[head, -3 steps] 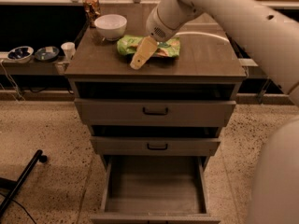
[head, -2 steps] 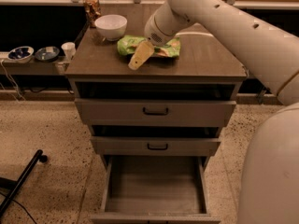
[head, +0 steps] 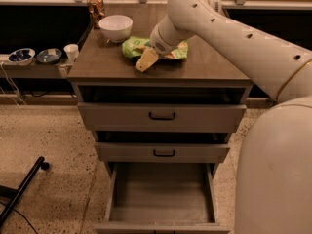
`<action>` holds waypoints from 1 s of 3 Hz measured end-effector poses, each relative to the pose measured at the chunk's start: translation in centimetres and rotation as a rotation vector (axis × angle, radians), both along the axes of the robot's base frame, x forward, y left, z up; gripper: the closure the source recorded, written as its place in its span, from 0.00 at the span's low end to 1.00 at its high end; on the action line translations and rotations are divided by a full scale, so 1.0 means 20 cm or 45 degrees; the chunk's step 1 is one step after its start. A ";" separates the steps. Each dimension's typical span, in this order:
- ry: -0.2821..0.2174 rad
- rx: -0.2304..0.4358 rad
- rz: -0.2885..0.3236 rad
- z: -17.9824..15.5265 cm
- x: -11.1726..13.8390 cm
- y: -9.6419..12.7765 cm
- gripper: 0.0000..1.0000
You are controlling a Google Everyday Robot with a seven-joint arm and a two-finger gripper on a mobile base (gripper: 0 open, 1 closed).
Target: Place green rice chip bag into bottom drawer
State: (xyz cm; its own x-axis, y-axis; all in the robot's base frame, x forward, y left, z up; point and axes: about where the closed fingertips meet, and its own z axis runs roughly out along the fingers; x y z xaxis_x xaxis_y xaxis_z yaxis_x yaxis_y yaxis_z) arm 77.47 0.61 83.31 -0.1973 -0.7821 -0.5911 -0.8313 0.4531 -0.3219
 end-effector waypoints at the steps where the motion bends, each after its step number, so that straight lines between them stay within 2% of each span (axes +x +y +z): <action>1: 0.000 0.000 0.000 0.03 0.00 0.00 0.59; 2: 0.000 0.000 0.000 0.04 0.00 0.00 0.83; 3: -0.021 0.113 0.041 0.02 -0.05 -0.03 1.00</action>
Offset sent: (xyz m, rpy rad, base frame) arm -0.0520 -0.0325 -0.0062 0.5096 -0.0167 0.1666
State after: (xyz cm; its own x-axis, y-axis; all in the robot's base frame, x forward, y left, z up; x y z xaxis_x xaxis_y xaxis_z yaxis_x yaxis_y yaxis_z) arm 76.46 0.06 83.64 -0.1623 -0.7321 -0.6616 -0.8408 0.4535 -0.2956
